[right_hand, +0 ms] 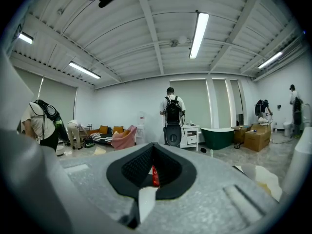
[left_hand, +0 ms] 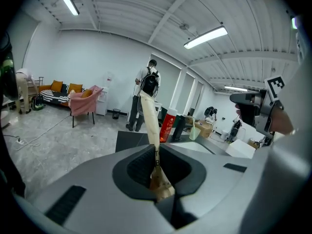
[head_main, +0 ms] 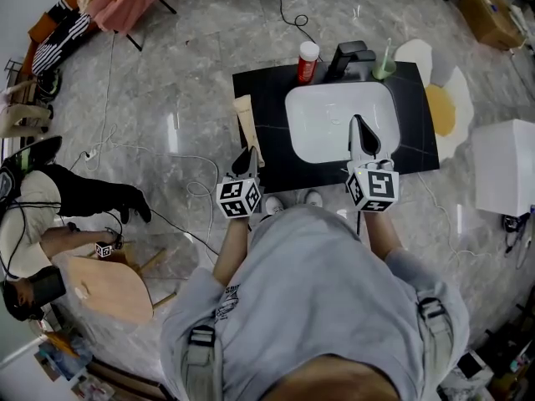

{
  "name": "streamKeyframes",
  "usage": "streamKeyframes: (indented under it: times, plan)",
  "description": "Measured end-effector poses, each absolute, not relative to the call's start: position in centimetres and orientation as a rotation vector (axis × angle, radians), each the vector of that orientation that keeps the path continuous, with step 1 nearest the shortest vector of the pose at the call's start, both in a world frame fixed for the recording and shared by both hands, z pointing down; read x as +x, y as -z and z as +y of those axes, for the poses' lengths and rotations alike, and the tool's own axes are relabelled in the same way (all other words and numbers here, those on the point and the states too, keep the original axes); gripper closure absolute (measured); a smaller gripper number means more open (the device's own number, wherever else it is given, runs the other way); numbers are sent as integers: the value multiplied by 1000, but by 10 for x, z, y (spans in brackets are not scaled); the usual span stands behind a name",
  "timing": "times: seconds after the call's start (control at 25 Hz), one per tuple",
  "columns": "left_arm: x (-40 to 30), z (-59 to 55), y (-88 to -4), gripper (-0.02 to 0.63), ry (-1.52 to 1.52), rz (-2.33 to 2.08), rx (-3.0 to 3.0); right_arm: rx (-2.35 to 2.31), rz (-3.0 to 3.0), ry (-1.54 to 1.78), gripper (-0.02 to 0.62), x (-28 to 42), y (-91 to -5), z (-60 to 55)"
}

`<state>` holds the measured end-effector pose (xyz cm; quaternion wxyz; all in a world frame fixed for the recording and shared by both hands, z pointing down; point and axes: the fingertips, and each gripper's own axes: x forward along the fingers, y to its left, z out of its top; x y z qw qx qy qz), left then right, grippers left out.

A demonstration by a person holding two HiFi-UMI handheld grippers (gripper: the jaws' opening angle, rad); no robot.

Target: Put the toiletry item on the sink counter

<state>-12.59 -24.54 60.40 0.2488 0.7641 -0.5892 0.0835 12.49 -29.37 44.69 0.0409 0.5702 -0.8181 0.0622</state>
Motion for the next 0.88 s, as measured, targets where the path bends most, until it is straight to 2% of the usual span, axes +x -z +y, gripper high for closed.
streamKeyframes:
  times: [0.88]
  plan:
    - [-121,-243,-665,576,-380,-1526,2012,1802,-2464,-195,592,142,-449,-293]
